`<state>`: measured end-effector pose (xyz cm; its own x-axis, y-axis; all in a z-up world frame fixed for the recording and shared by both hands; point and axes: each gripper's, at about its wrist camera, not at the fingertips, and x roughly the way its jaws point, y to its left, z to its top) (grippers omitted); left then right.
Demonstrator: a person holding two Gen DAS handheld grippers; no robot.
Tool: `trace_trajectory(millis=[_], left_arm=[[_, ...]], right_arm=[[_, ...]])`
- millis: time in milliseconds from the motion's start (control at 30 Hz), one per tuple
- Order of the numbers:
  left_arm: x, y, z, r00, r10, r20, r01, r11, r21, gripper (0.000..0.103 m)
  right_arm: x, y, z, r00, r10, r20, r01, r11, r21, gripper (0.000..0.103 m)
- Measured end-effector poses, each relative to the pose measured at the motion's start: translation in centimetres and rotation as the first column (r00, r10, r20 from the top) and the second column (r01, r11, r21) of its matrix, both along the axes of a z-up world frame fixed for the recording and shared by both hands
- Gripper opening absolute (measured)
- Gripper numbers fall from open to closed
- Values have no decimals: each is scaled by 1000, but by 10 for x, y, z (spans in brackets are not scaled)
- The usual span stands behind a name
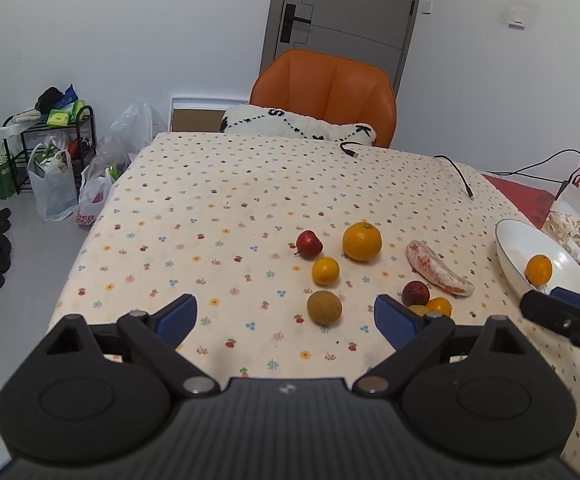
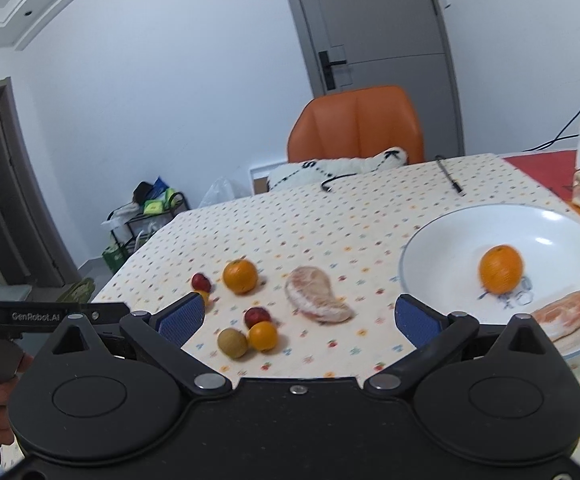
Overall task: Organize fruits
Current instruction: 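Move both open tools back over the remaining fruits, then grasp the brown kiwi with the left tool while the right tool grasps a small tangerine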
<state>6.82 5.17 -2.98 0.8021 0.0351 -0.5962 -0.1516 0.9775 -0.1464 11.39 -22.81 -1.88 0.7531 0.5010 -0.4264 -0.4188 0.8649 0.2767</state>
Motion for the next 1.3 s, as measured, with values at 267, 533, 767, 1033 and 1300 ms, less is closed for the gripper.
trace_trajectory(millis=[267, 533, 767, 1033, 1300], left_arm=[[6, -5, -6, 1000, -19, 9, 19, 1000, -10, 87], [20, -15, -13, 998, -57, 9, 57, 998, -26, 73], [30, -17, -20, 998, -64, -1, 64, 997, -35, 67], [39, -20, -31, 997, -75, -31, 73, 996, -49, 57], [45, -22, -37, 997, -70, -39, 69, 997, -26, 31]], right_arm=[[5, 17, -13, 997, 51, -54, -53, 998, -23, 62], [16, 28, -20, 994, 62, -88, -65, 998, -28, 49], [23, 35, -23, 993, 66, -99, -69, 997, -30, 46], [30, 40, -27, 990, 76, -119, -80, 996, -32, 44], [38, 42, -37, 981, 107, -163, -110, 994, -10, 24]])
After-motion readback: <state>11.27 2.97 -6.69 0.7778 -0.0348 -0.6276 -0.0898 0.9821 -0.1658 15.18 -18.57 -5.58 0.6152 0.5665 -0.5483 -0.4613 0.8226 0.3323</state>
